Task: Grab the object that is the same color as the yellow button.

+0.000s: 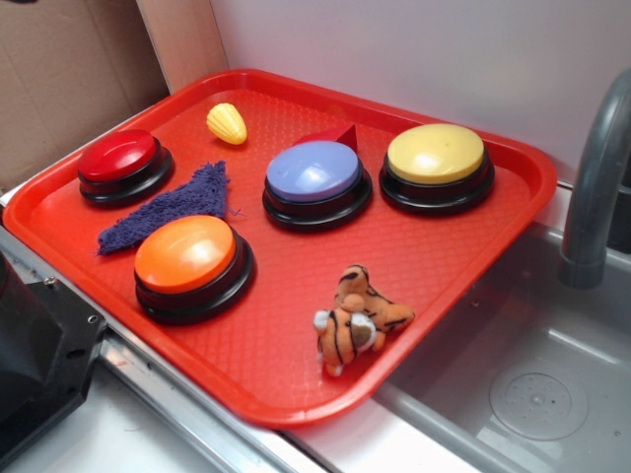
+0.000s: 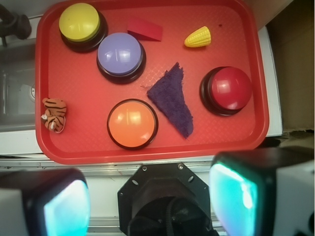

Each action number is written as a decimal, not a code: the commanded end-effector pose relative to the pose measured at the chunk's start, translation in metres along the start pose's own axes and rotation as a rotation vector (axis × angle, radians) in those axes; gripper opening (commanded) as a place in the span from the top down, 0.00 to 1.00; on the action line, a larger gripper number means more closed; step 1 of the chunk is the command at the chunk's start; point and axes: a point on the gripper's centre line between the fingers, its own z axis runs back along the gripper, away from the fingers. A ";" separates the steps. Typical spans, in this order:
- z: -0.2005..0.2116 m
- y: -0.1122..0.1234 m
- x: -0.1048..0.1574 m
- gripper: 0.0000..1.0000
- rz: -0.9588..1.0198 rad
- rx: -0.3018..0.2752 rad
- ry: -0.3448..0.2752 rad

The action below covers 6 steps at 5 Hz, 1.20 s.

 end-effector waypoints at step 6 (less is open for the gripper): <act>-0.128 0.083 0.129 0.00 0.502 0.194 -0.160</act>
